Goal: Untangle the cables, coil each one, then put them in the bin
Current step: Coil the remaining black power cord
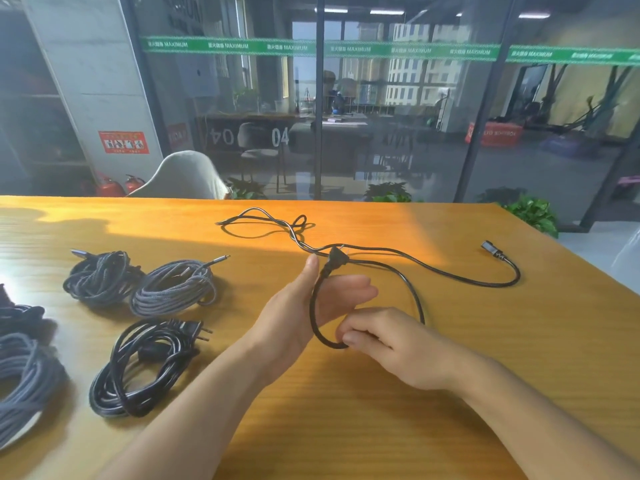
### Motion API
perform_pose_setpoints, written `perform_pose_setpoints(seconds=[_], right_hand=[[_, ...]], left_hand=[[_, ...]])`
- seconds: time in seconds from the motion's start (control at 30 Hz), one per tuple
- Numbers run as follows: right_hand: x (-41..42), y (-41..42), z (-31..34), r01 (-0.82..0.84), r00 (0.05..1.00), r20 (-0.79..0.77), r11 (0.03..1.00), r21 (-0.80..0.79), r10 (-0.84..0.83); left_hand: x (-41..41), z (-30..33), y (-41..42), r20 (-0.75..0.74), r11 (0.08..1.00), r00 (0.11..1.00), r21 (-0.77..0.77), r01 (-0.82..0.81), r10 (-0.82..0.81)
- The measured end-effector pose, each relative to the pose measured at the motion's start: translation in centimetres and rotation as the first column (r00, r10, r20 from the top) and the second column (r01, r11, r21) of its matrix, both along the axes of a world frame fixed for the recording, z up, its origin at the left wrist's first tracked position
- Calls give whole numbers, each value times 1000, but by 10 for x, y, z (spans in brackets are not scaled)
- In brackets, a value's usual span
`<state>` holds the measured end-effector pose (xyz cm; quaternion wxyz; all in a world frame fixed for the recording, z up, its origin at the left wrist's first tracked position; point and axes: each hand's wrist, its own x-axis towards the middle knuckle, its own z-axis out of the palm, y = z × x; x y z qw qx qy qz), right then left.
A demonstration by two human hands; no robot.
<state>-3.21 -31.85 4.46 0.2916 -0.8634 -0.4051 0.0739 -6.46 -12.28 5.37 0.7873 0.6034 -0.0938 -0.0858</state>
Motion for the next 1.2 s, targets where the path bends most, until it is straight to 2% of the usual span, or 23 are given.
perform_pose_setpoints(seconds=[0.17, 0.33, 0.5, 0.6, 0.73, 0.87, 1.03, 1.13, 1.2], right_hand=[[-2, 2, 0, -28, 997, -66, 1000, 4, 29], [-3, 5, -3, 2, 1000, -29, 1000, 27, -1], [13, -10, 1, 81, 996, -30, 997, -5, -81], [16, -16, -1, 94, 994, -70, 991, 93, -88], [12, -9, -5, 107, 976, -209, 969, 222, -60], [10, -5, -4, 102, 964, -264, 960, 261, -30], [8, -5, -2, 56, 964, -266, 986, 156, -13], [10, -10, 4, 26, 974, -225, 998, 49, -14], [12, -19, 12, 68, 985, -155, 995, -77, -80]], left_hand=[[-1, 4, -2, -28, 991, 999, -130, 33, -37], [-9, 20, -8, -41, 952, 998, -305, 29, -43], [-15, 28, -7, -54, 953, 997, -296, -61, 47], [-13, 26, -9, -48, 946, 998, -317, -59, 47], [-9, 20, -11, -56, 929, 998, -370, -22, 1], [-11, 24, -11, -53, 931, 998, -363, -40, 23], [-16, 31, -8, -63, 938, 998, -345, -40, 20], [-21, 39, -6, -93, 906, 994, -414, -86, 52], [-22, 44, -2, -119, 875, 988, -463, -140, 95]])
